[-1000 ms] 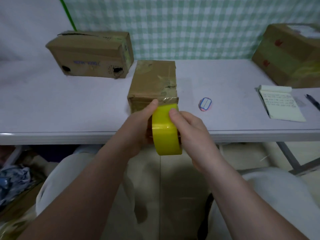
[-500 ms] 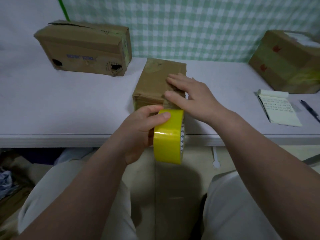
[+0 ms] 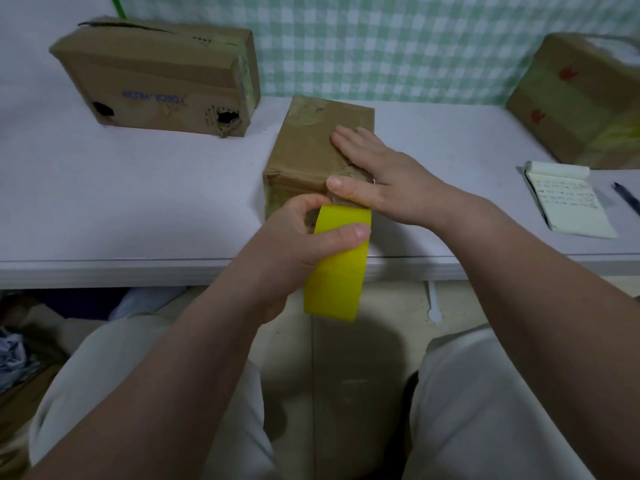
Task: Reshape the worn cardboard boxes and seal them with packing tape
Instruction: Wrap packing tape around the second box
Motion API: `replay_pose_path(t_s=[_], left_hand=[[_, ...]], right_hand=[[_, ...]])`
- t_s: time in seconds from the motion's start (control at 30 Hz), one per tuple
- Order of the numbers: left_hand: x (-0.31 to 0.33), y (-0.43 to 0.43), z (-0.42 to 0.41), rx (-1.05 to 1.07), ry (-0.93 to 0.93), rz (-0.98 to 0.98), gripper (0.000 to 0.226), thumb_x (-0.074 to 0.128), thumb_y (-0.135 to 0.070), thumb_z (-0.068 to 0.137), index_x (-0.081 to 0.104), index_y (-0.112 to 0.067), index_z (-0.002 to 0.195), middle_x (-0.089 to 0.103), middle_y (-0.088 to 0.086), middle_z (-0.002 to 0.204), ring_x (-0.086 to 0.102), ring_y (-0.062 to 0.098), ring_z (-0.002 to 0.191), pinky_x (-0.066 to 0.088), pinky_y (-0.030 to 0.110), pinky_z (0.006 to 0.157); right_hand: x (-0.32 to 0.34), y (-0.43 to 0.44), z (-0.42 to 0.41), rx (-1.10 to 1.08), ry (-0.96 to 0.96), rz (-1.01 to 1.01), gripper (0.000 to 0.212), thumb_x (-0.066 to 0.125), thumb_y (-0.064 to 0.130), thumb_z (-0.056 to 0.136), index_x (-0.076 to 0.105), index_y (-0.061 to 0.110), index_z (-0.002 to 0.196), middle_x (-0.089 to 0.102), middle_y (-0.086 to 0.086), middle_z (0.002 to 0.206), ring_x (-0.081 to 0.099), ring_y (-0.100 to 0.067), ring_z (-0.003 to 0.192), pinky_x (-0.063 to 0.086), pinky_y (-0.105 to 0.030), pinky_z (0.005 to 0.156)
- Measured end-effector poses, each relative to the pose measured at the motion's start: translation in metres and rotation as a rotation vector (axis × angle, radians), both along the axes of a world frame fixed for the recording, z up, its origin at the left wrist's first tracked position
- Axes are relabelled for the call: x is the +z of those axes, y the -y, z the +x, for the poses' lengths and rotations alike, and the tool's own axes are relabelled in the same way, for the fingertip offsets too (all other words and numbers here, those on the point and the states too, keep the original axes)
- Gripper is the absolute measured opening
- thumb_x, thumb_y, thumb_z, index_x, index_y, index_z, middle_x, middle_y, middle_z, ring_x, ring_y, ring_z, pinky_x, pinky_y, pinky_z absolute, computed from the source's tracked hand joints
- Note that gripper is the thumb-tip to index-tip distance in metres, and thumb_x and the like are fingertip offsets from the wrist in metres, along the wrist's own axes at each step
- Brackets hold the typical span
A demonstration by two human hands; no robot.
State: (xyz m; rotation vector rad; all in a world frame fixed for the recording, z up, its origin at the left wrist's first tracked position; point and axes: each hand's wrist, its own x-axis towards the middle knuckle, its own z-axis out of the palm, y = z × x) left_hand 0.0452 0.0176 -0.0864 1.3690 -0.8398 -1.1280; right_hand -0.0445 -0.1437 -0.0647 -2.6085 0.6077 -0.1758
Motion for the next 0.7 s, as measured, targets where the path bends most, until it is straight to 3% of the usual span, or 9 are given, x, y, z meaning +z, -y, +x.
replay_pose_path(t_s=[0.13, 0.37, 0.53, 0.7], left_hand=[[0.005, 0.0, 0.001, -0.043, 0.067, 0.011, 0.047, 0.071, -0.032, 0.067, 0.063, -0.017, 0.111, 0.071, 0.005, 0.097, 0.068, 0.016, 0.083, 0.056, 0.029, 0.066], [0.005, 0.002, 0.004, -0.042, 0.156, 0.076, 0.048, 0.075, -0.039, 0.063, 0.066, -0.02, 0.106, 0.072, 0.003, 0.094, 0.069, 0.017, 0.081, 0.055, 0.033, 0.065], [-0.006, 0.0, -0.002, -0.04, 0.111, 0.189, 0.08, 0.077, -0.053, 0.046, 0.062, -0.017, 0.116, 0.069, 0.007, 0.106, 0.069, 0.023, 0.093, 0.055, 0.046, 0.085], [-0.003, -0.003, -0.008, -0.032, 0.064, 0.199, 0.047, 0.073, -0.041, 0.059, 0.067, -0.016, 0.099, 0.066, 0.008, 0.089, 0.062, 0.022, 0.076, 0.05, 0.038, 0.07]], right_hand=[[0.0, 0.0, 0.001, -0.001, -0.02, -0.022, 0.077, 0.041, 0.055, 0.091, 0.014, 0.018, 0.153, 0.006, 0.004, 0.161, -0.002, -0.013, 0.148, 0.002, -0.023, 0.114], [0.0, -0.001, 0.001, -0.003, -0.009, -0.022, 0.074, 0.043, 0.05, 0.094, 0.014, 0.016, 0.153, 0.007, 0.002, 0.161, -0.002, -0.014, 0.148, 0.001, -0.02, 0.112], [-0.002, -0.001, 0.001, -0.007, -0.003, 0.01, 0.078, 0.042, 0.055, 0.09, 0.014, 0.018, 0.153, 0.006, 0.003, 0.161, -0.003, -0.013, 0.148, 0.0, -0.021, 0.113], [-0.001, -0.001, 0.001, -0.011, 0.009, -0.023, 0.082, 0.047, 0.056, 0.088, 0.015, 0.017, 0.153, 0.007, 0.003, 0.161, -0.001, -0.014, 0.148, 0.002, -0.019, 0.11]])
